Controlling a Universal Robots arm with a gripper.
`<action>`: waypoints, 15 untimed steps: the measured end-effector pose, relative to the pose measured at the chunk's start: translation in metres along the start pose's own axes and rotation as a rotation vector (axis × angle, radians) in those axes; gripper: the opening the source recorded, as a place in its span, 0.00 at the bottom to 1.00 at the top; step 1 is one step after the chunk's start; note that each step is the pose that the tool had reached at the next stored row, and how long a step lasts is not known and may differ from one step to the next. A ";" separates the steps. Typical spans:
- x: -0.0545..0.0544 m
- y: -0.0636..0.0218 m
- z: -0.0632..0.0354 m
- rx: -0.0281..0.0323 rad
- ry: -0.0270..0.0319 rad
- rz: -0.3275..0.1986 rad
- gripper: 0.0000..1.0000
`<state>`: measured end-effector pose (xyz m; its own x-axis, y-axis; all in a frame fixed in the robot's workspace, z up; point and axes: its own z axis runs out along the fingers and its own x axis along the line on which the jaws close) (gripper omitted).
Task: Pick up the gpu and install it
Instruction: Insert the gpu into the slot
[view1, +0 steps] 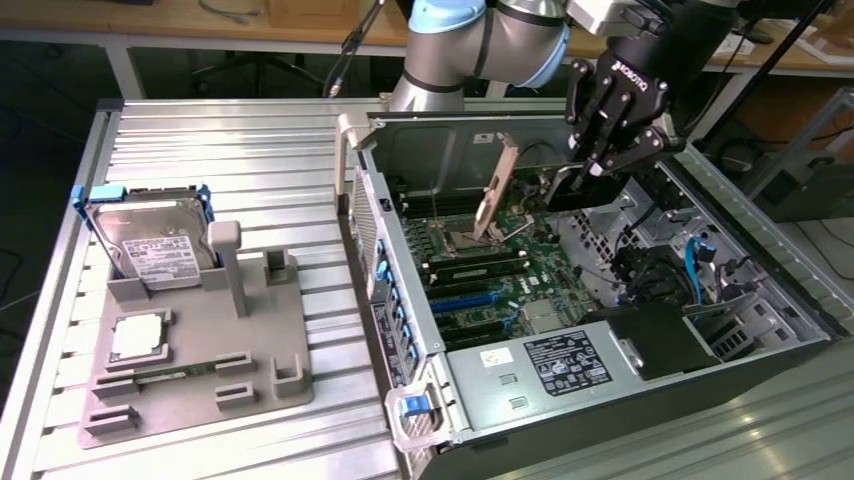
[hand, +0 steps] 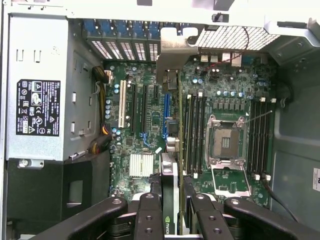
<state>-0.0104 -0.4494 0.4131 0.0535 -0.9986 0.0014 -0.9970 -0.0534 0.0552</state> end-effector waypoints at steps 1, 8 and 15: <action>0.000 0.0000 0.0006 0.0001 0.0000 0.001 0.27; -0.001 -0.0002 0.0033 0.0001 -0.0014 0.023 0.27; -0.001 -0.0003 0.0049 0.0001 -0.0020 0.035 0.27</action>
<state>-0.0104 -0.4482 0.4082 0.0182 -0.9998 0.0013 -0.9983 -0.0181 0.0551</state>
